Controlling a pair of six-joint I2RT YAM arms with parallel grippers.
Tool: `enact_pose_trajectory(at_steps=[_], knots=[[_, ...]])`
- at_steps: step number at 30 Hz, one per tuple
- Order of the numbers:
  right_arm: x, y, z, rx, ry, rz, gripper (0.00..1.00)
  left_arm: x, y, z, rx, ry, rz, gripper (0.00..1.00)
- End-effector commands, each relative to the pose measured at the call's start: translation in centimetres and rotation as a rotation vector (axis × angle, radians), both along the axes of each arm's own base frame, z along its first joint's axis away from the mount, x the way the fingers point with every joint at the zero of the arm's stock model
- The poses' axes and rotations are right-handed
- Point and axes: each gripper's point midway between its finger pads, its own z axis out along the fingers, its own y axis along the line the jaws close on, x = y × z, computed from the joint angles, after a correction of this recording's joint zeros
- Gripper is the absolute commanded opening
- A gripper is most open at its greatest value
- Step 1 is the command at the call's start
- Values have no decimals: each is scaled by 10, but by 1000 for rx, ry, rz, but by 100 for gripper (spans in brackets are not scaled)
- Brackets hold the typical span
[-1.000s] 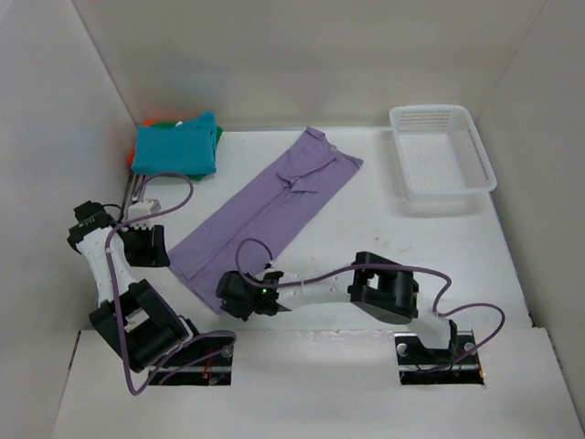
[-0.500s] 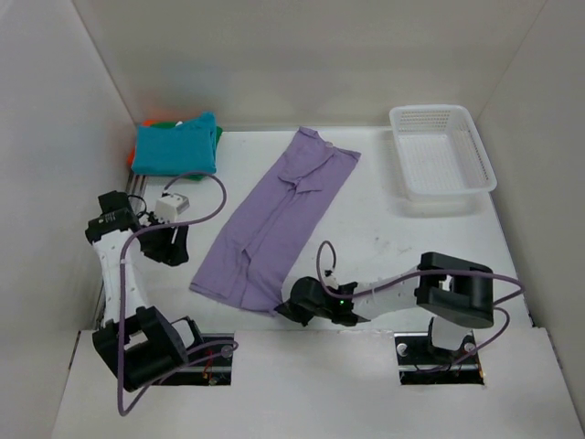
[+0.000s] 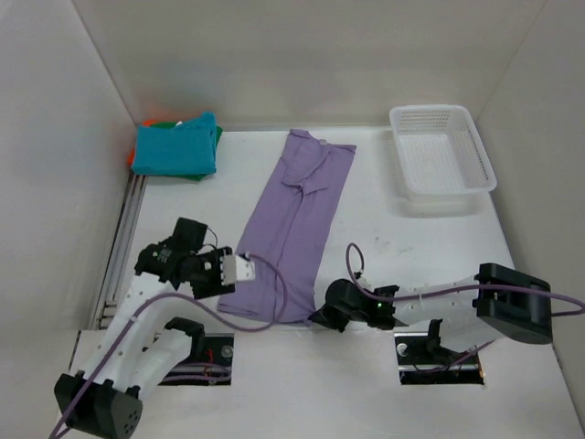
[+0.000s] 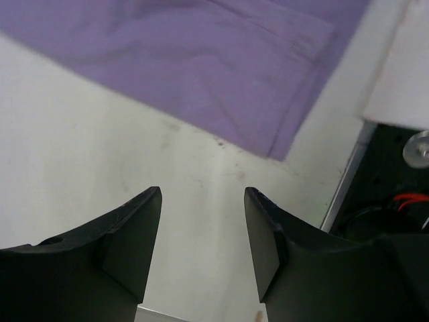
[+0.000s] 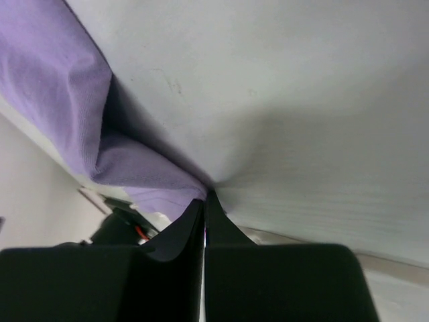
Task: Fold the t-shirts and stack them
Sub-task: Rotate the tshirt 70 degrees
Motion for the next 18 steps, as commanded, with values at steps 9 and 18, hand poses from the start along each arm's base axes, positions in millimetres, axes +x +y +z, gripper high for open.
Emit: enact_pose_trajectory(at_steps=[9, 18], knots=[[0, 27, 14, -95, -67, 232, 4, -46, 12, -74, 412, -233, -788, 52], [-9, 26, 16, -75, -65, 191, 5, -47, 17, -107, 473, -97, -889, 49]])
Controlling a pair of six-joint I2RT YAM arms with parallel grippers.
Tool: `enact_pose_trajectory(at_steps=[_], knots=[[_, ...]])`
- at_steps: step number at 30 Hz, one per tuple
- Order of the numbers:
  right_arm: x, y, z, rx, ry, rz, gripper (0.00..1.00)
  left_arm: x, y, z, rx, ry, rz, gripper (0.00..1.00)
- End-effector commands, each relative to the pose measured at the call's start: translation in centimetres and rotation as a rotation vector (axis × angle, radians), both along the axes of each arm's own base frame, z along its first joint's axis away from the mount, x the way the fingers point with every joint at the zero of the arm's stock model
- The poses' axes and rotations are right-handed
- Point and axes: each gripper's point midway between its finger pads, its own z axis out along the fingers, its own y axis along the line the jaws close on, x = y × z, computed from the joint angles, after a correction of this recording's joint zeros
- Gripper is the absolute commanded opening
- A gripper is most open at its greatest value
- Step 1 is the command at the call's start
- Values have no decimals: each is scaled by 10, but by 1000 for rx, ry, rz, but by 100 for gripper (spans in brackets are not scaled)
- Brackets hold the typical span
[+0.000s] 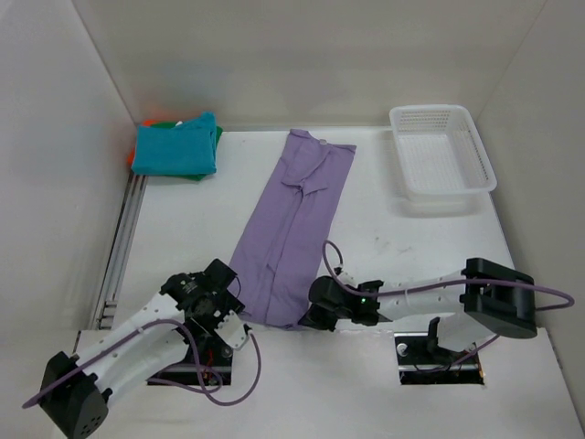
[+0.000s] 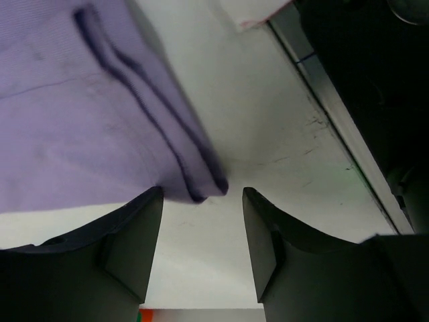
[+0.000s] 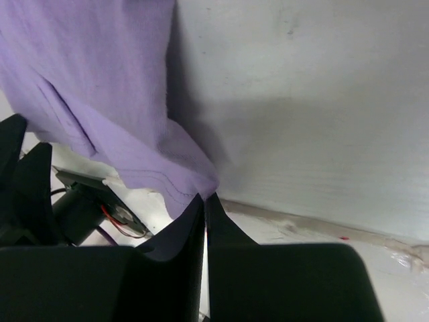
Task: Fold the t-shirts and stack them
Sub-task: Rotate the tshirt 70 degrees
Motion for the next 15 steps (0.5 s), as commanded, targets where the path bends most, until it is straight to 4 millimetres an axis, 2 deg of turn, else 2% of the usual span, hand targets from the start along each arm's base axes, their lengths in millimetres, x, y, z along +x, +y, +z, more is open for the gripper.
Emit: enact_pose_trajectory(at_steps=[1, 5, 7, 10, 15], knots=[[1, -5, 5, 14, -18, -40, 5, -1, 6, -14, 55, 39, -79, 49], [0, -13, 7, 27, -17, -72, 5, 2, 16, -27, 93, 40, -84, 45], [0, -15, 7, 32, -19, -83, 5, 3, 17, -27, 86, 60, -62, 36], [-1, -17, 7, 32, -16, -87, 5, 10, 20, -27, 79, 69, 0, 16], [-3, -4, 15, 48, -21, -46, 5, 21, 7, -6, -17, 68, 63, 3]])
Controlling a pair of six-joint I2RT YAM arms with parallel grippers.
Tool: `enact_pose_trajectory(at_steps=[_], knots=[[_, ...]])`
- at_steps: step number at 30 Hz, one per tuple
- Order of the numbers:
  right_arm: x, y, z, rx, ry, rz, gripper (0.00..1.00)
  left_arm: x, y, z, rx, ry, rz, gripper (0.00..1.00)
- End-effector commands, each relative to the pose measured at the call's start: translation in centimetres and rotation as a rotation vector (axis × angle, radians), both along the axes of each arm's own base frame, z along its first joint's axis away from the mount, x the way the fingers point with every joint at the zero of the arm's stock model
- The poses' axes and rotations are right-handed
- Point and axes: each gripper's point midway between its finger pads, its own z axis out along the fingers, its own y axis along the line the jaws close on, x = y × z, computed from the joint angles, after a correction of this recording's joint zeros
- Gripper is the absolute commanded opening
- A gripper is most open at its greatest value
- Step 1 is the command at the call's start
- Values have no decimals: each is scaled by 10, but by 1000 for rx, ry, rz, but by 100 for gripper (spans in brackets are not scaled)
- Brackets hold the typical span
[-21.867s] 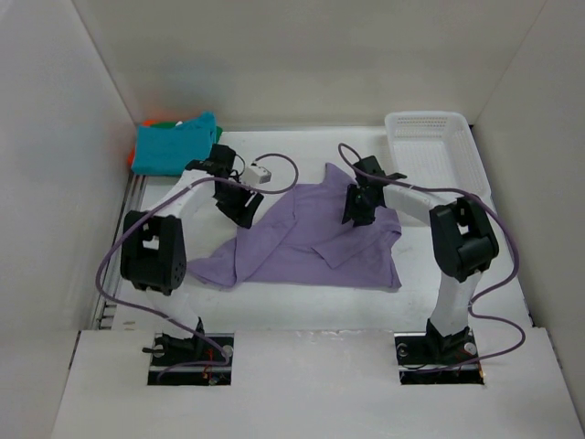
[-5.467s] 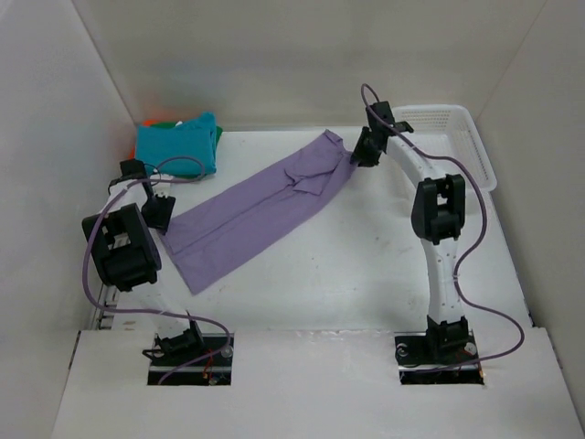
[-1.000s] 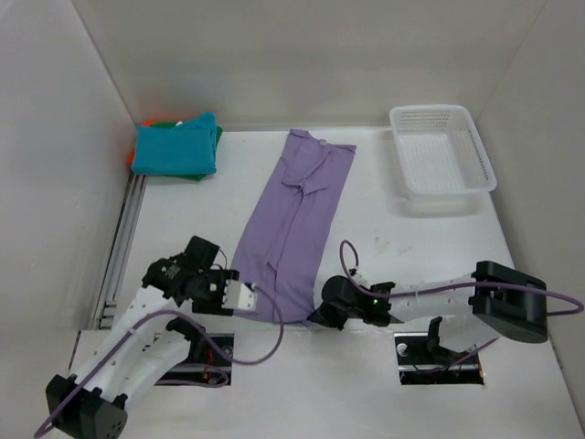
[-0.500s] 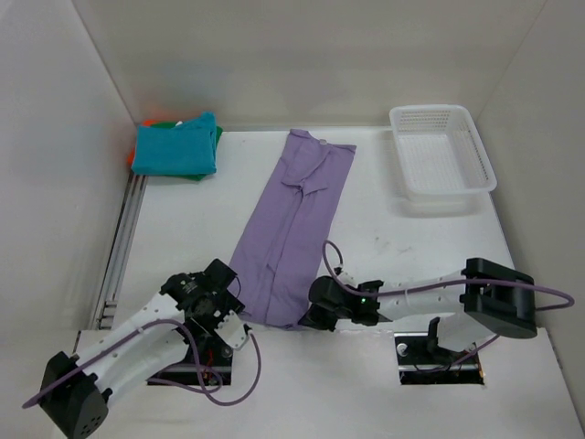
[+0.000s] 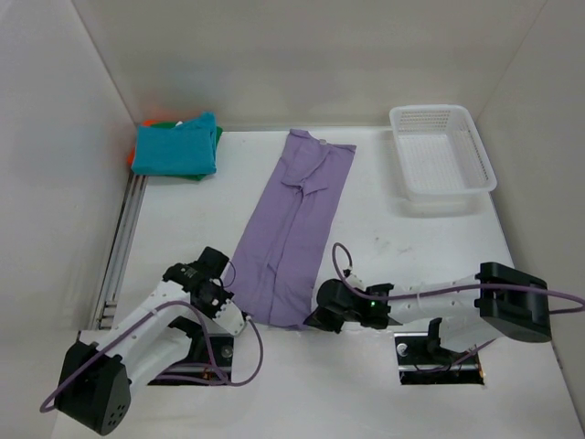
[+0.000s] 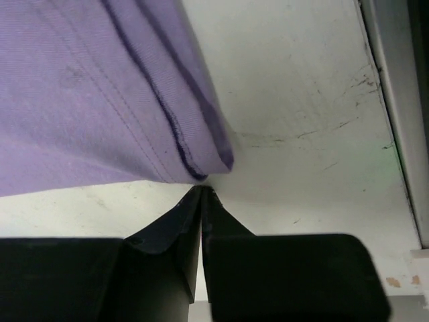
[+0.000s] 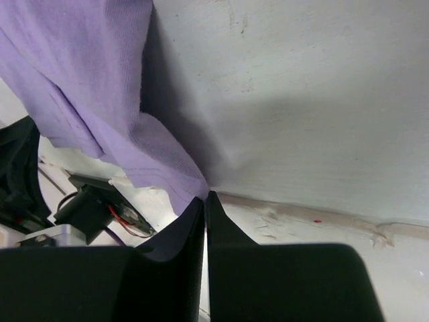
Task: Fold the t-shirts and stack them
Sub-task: Rotate the tshirt 70 degrees
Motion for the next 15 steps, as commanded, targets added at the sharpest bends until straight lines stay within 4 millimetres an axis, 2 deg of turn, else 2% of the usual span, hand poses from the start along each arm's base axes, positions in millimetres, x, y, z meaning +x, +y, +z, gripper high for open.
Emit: enact_pose_trajectory(at_steps=[1, 4, 8, 11, 15], knots=[[-1, 16, 14, 31, -23, 27, 5, -1, -22, 14, -125, 47, -3, 1], [-8, 27, 23, 49, -28, 61, 6, -1, -32, 30, -183, 80, 42, 0], [-16, 36, 31, 69, -26, 79, 7, -2, -37, 40, -224, 105, 83, 0], [-18, 40, 28, 64, -21, 85, 7, -2, -34, 37, -215, 107, 71, 2], [-20, 42, 22, 49, -14, 96, 10, -5, -18, 23, -106, 89, -47, 30]])
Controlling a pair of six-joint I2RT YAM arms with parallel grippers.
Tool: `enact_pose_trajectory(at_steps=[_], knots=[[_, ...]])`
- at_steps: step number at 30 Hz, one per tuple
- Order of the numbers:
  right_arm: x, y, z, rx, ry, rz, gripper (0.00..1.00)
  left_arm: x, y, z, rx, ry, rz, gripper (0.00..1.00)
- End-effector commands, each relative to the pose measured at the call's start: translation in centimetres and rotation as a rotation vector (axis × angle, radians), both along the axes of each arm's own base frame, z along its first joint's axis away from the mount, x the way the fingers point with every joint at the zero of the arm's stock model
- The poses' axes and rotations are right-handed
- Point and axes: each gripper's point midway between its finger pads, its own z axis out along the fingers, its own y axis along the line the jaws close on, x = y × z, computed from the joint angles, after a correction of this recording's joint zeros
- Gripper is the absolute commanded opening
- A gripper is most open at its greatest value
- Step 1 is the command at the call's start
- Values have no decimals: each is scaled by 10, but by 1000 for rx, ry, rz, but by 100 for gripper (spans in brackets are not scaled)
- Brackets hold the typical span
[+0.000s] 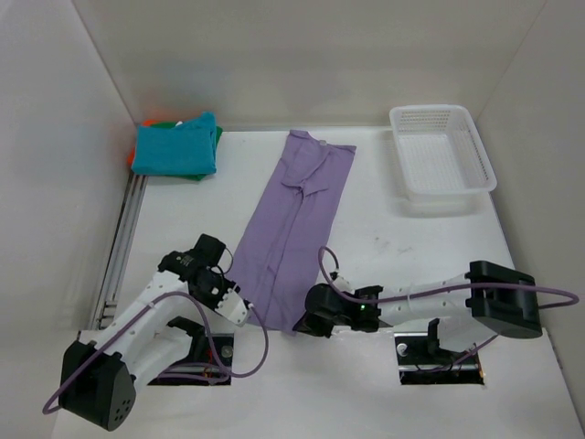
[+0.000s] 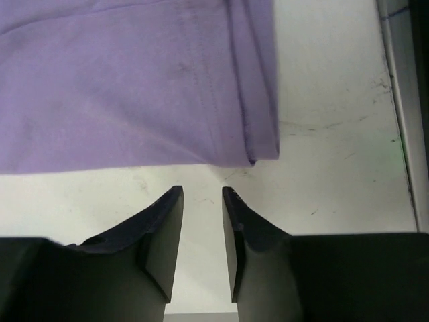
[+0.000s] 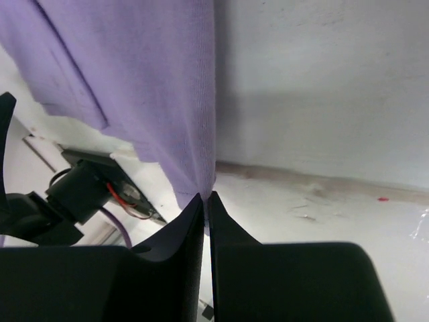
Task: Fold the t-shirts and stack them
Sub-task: Rotate the tshirt 70 degrees, then grab the bottom of the folded rectangular tshirt with both arms
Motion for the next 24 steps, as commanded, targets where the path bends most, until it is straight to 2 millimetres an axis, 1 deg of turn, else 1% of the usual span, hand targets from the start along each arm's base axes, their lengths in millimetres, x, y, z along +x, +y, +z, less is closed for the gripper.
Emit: enact_pose_trajectory(at_steps=[1, 3, 6, 8, 11, 18, 20, 23, 24], knots=[[-2, 13, 8, 27, -4, 19, 10, -15, 7, -10, 50, 36, -141, 31], [-2, 13, 5, 27, -5, 18, 10, -18, 6, -12, 47, 28, -205, 33], [0, 14, 4, 35, -8, 10, 10, -15, 2, -14, 33, -12, -275, 36], [0, 15, 3, 44, -10, 8, 10, -12, -1, -16, 31, -30, -305, 38], [1, 17, 0, 58, -13, 4, 10, -14, -2, -20, 32, -24, -337, 38], [5, 16, -5, 77, -13, -7, 11, -30, -5, -37, 23, 8, -402, 39], [5, 14, -8, 78, -9, -10, 11, -33, -5, -40, 23, 10, -411, 41], [7, 11, -10, 82, -5, -15, 11, -31, -5, -41, 25, 26, -381, 39], [8, 10, -11, 84, -3, -16, 11, -31, -5, -41, 26, 34, -372, 35]])
